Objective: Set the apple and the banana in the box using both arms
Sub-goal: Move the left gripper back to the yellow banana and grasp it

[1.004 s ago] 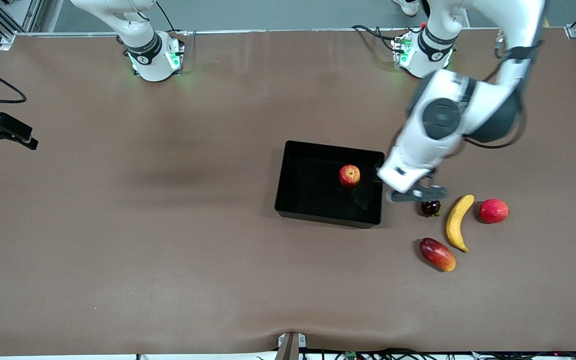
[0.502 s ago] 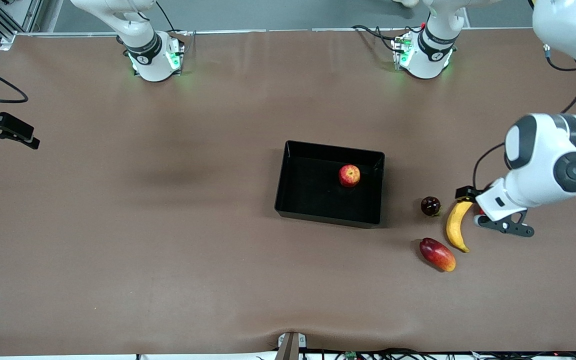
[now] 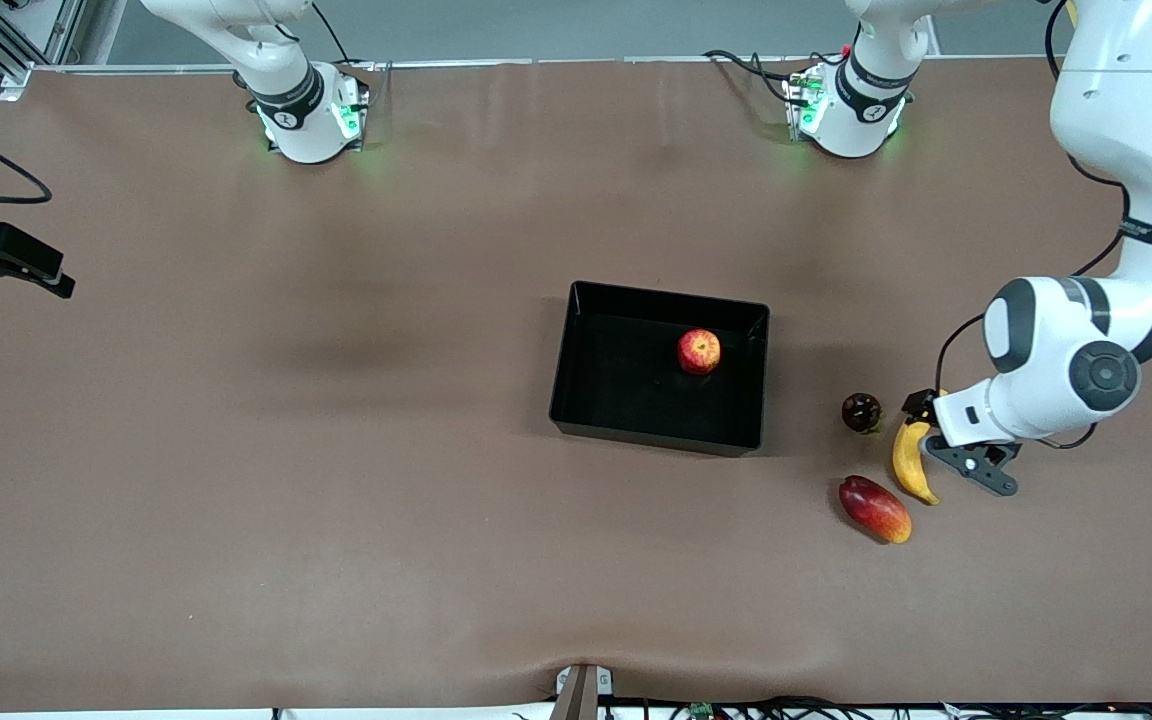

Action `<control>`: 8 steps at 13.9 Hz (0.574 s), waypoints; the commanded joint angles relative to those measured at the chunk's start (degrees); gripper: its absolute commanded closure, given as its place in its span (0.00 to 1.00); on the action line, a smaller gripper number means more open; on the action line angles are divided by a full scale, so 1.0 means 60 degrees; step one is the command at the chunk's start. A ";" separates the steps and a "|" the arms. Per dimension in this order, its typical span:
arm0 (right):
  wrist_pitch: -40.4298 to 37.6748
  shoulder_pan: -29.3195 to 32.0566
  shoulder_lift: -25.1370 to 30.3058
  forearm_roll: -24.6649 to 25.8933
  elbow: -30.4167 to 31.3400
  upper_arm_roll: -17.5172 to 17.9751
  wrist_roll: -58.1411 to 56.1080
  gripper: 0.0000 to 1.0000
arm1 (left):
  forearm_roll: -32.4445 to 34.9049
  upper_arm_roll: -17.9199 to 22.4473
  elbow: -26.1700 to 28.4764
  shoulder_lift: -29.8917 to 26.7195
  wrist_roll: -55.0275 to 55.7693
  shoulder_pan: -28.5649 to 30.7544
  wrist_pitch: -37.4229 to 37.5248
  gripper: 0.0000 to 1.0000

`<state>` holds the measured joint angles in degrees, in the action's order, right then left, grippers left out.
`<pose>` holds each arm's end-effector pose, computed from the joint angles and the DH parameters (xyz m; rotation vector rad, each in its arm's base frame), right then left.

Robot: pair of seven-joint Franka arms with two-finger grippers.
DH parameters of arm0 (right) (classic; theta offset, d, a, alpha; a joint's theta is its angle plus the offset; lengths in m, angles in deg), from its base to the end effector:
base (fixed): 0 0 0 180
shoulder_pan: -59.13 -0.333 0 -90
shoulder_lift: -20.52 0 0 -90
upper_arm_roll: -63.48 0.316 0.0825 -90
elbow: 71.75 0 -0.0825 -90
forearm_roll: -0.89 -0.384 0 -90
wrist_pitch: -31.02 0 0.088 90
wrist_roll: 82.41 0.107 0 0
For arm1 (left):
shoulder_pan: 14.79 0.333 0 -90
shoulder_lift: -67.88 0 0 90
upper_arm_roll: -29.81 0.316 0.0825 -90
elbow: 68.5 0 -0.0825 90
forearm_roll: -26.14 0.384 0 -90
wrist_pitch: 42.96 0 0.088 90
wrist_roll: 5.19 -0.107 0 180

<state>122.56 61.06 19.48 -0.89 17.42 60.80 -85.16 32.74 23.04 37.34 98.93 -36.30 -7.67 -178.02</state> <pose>0.5614 -0.0418 0.6237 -3.1123 0.0512 -0.0391 0.6412 0.0099 0.2296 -2.9885 0.9303 0.0480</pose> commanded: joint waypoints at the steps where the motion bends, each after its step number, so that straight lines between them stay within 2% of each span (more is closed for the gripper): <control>1: -0.0141 -0.0014 -0.0105 0.0194 -0.0257 0.0036 -0.0026 0.00 | 0.0218 -0.0088 0.0407 0.0112 -0.0102 0.0088 -0.0502 0.00; 2: -0.0141 -0.0029 -0.0105 0.0194 -0.0257 0.0051 -0.0026 0.00 | 0.0218 -0.0073 0.0436 0.0171 -0.0175 0.0102 -0.0532 0.03; 3: -0.0141 -0.0029 -0.0105 0.0180 -0.0257 0.0065 -0.0026 0.00 | 0.0232 -0.0073 0.0509 0.0216 -0.0190 0.0103 -0.0633 0.16; 6: -0.0155 -0.0029 -0.0105 0.0194 -0.0243 0.0051 -0.0026 0.00 | 0.0218 -0.0073 0.0612 0.0275 -0.0132 0.0088 -0.0766 0.60; 8: -0.0155 -0.0029 -0.0105 0.0194 -0.0242 0.0051 -0.0026 0.00 | 0.0218 -0.0059 0.0685 0.0173 -0.0146 0.0088 -0.0723 0.95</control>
<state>122.55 60.94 19.48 -0.89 17.37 60.91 -85.16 32.90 23.01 40.27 101.11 -36.72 -7.67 -181.55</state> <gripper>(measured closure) 0.000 0.432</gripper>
